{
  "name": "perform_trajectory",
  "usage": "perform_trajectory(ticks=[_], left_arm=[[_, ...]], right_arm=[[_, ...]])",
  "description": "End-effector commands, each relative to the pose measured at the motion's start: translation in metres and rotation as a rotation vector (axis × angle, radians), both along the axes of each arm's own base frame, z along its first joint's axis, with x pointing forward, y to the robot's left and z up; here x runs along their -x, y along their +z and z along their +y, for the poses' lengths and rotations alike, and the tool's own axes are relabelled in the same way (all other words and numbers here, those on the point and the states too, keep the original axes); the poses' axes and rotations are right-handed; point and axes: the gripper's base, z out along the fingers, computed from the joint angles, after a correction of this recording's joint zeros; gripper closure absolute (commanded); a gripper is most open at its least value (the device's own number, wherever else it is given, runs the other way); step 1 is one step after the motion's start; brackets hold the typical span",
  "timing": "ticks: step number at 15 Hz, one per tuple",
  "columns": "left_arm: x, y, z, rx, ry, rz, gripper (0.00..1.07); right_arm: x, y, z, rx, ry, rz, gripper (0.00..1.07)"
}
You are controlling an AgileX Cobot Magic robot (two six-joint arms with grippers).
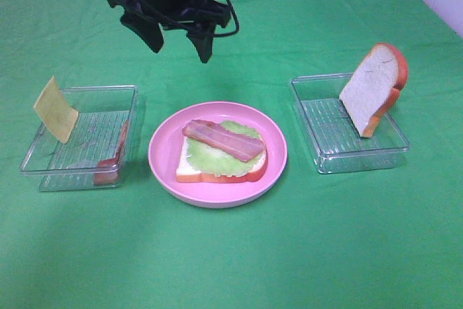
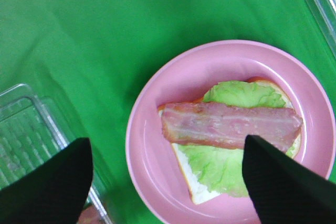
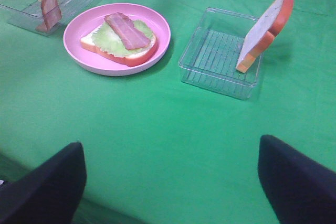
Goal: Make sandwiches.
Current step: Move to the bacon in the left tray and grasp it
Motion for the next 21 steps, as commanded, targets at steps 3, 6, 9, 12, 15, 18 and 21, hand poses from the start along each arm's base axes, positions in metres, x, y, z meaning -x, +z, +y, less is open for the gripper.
perform_trajectory(ticks=[3, 6, 9, 12, 15, 18, 21], left_arm=[[0.028, 0.016, 0.049, 0.016, 0.088, 0.145, 0.32], [0.064, 0.003, 0.067, -0.026, 0.2, 0.257, 0.32], [0.072, -0.02, 0.068, -0.118, 0.262, 0.303, 0.33], [0.073, -0.026, 0.066, -0.13, 0.275, 0.285, 0.33], [0.069, -0.032, 0.06, -0.113, 0.271, 0.257, 0.33], [0.062, -0.057, 0.055, -0.121, 0.277, 0.293, 0.33], [0.06, -0.071, 0.052, -0.116, 0.283, 0.328, 0.33]], right_arm=[[0.002, -0.001, -0.001, 0.008, 0.008, -0.014, 0.22], [0.002, -0.001, -0.001, 0.008, 0.008, -0.014, 0.22], [0.002, -0.001, -0.001, 0.008, 0.008, -0.014, 0.22], [0.002, -0.001, -0.001, 0.008, 0.008, -0.014, 0.22], [0.002, -0.001, -0.001, 0.008, 0.008, -0.014, 0.22], [0.002, -0.001, -0.001, 0.008, 0.008, -0.014, 0.22], [0.002, -0.001, -0.001, 0.008, 0.008, -0.014, 0.22]])
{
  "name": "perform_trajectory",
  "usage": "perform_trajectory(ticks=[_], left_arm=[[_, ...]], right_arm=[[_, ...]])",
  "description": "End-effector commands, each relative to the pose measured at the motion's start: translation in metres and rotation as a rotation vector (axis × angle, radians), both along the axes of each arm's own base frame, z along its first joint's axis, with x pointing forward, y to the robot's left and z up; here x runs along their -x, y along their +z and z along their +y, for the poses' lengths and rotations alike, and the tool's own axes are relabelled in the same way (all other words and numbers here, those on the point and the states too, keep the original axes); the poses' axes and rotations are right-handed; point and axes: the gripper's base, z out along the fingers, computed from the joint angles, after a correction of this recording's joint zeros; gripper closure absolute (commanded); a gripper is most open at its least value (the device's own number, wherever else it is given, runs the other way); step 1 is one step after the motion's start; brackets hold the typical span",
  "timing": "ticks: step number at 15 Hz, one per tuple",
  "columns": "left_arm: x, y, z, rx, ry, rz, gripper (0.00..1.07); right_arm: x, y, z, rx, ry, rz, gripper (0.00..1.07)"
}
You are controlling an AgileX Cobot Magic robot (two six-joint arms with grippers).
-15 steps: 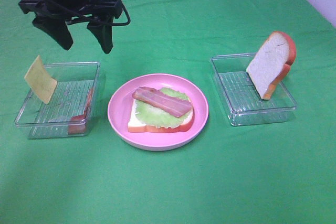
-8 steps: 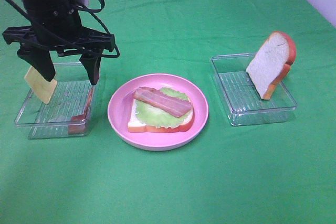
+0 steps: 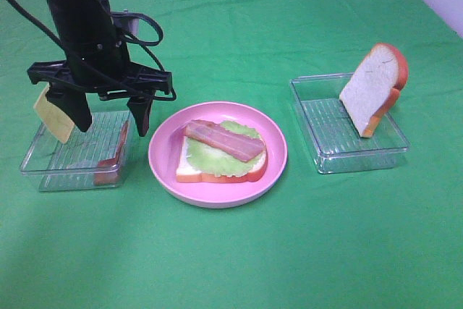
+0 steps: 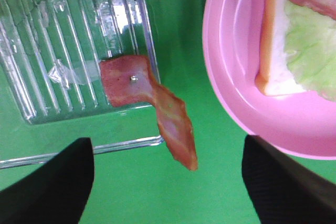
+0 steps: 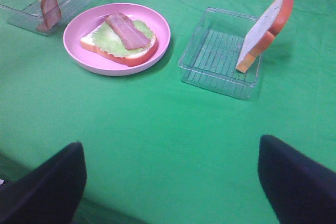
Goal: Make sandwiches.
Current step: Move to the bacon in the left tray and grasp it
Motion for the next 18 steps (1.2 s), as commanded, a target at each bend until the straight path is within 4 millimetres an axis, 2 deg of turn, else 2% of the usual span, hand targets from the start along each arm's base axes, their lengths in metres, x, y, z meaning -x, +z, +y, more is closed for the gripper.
perform_trajectory(ticks=[1, 6, 8, 9, 12, 15, 18], left_arm=[[0.0, -0.014, -0.004, -0.005, 0.005, 0.037, 0.33], [-0.001, -0.028, -0.005, -0.02, 0.005, 0.067, 0.33], [-0.002, -0.028, -0.006, -0.016, 0.004, 0.059, 0.41], [-0.004, -0.028, -0.006, -0.011, 0.003, 0.039, 0.5], [-0.004, -0.028, -0.006, -0.008, 0.004, 0.033, 0.53], [-0.004, -0.028, -0.006, -0.008, 0.004, 0.032, 0.68], [-0.005, -0.028, -0.007, -0.004, 0.003, 0.023, 0.77]], right_arm=[[0.002, -0.001, -0.001, 0.008, 0.008, -0.014, 0.22], [0.002, -0.001, -0.001, 0.008, 0.008, -0.014, 0.22], [0.002, -0.001, -0.001, 0.008, 0.008, -0.014, 0.22], [0.002, -0.001, -0.001, 0.008, 0.008, -0.014, 0.22], [0.002, -0.001, -0.001, 0.008, 0.008, -0.014, 0.22], [0.002, -0.001, -0.001, 0.008, 0.008, -0.014, 0.22], [0.002, -0.001, -0.001, 0.008, 0.008, -0.014, 0.22]])
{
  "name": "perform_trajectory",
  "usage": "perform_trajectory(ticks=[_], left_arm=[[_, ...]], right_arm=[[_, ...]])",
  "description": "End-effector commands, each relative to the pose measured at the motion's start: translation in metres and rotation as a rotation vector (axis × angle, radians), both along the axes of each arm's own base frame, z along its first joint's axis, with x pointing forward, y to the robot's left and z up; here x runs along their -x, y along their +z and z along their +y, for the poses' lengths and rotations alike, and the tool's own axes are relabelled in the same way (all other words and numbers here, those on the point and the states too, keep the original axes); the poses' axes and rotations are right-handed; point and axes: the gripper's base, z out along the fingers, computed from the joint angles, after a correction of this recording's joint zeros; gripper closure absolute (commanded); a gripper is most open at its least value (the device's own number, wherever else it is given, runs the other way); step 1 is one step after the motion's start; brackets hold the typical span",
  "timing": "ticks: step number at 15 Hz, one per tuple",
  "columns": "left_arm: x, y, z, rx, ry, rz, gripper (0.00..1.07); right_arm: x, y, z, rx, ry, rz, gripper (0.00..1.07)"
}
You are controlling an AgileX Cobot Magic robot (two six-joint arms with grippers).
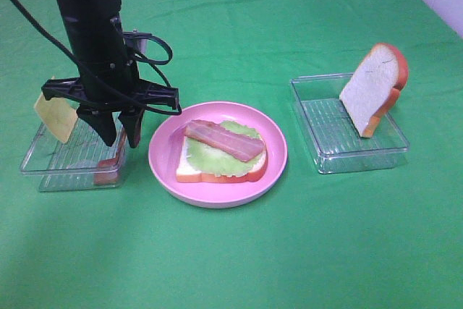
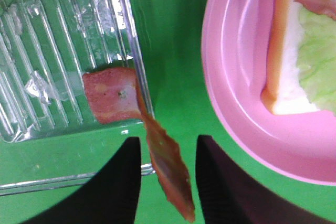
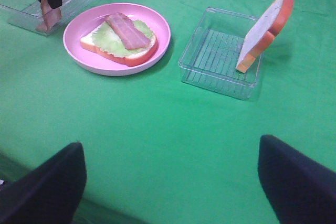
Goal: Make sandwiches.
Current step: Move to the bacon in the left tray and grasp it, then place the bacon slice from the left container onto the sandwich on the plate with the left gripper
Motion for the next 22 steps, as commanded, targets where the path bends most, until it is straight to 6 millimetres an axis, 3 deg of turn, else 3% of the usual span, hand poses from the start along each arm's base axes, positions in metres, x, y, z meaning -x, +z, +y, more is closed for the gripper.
perform_trajectory(ticks=[1, 5, 12, 14, 18, 22], left_arm=[[0.001, -0.002, -0.003, 0.0, -0.003, -0.006, 0.83], [0.0, -0.002, -0.001, -0.018, -0.019, -0.019, 1.05], [0.001, 0.003, -0.001, -0.02, -0.098, 0.002, 1.07], [-0.002, 0.02, -0.003, -0.018, -0.129, -0.002, 1.07], [-0.009, 0.086, -0.018, 0.155, -0.195, -0.131, 1.07], [-0.006, 0.105, -0.048, 0.502, -0.309, -0.168, 1.07]], right_arm=[[0.002, -0.001, -0.001, 0.008, 0.008, -0.014, 0.22], [0.002, -0.001, -0.001, 0.008, 0.008, -0.014, 0.22], [0.002, -0.001, -0.001, 0.008, 0.008, -0.014, 0.22], [0.002, -0.001, -0.001, 0.008, 0.008, -0.014, 0.22], [0.002, -0.001, -0.001, 0.007, 0.007, -0.014, 0.22], [0.002, -0.001, -0.001, 0.007, 0.007, -0.014, 0.22]])
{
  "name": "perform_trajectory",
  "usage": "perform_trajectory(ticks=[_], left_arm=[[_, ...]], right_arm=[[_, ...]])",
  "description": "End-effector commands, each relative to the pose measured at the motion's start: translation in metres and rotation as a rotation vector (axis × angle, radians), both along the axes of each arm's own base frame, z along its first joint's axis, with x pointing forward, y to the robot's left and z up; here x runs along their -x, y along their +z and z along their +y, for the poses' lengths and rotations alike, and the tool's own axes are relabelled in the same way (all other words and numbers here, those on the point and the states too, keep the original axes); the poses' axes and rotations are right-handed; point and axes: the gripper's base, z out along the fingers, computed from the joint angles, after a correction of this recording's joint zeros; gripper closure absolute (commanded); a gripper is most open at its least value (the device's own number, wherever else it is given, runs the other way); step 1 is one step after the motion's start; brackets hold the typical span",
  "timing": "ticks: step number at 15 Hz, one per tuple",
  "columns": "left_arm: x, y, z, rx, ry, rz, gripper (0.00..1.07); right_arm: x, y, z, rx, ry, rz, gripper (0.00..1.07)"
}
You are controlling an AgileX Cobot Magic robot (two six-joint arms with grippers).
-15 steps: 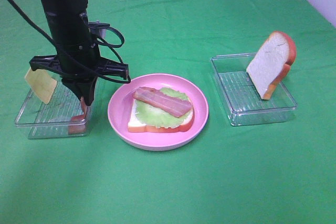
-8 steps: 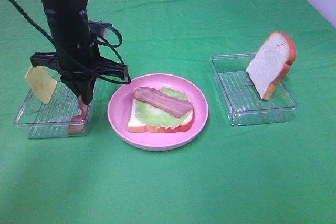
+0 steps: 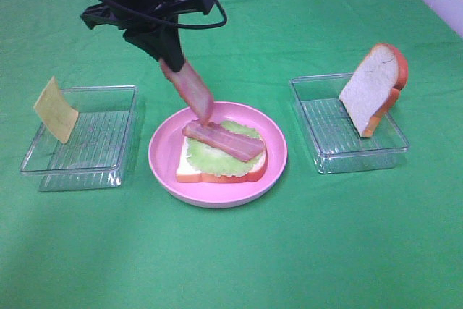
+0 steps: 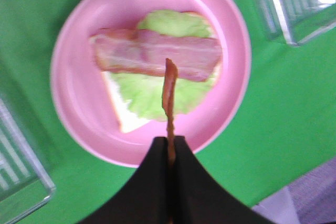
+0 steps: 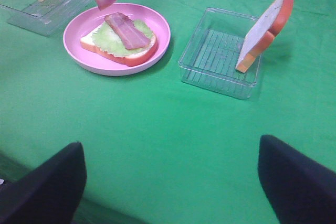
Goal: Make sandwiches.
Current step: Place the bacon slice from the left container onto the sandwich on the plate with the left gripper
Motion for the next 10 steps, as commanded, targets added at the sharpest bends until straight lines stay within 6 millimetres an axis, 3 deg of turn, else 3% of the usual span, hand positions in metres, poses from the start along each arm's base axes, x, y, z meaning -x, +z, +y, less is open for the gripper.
perform_trajectory(ticks=[1, 5, 7, 10], left_arm=[[0.005, 0.005, -0.022, 0.213, -0.11, 0.023, 1.07], [0.001, -0.01, -0.04, 0.403, -0.154, 0.087, 1.07], [-0.003, -0.028, -0.046, 0.439, -0.162, 0.141, 1.07], [-0.012, -0.071, -0.038, 0.246, -0.184, 0.153, 1.07]], right_arm=[[0.002, -0.001, -0.001, 0.007, 0.007, -0.014, 0.22], [0.002, -0.001, -0.001, 0.007, 0.007, -0.014, 0.22], [0.002, -0.001, -0.001, 0.007, 0.007, -0.014, 0.22], [0.002, -0.001, -0.001, 0.007, 0.007, -0.014, 0.22]])
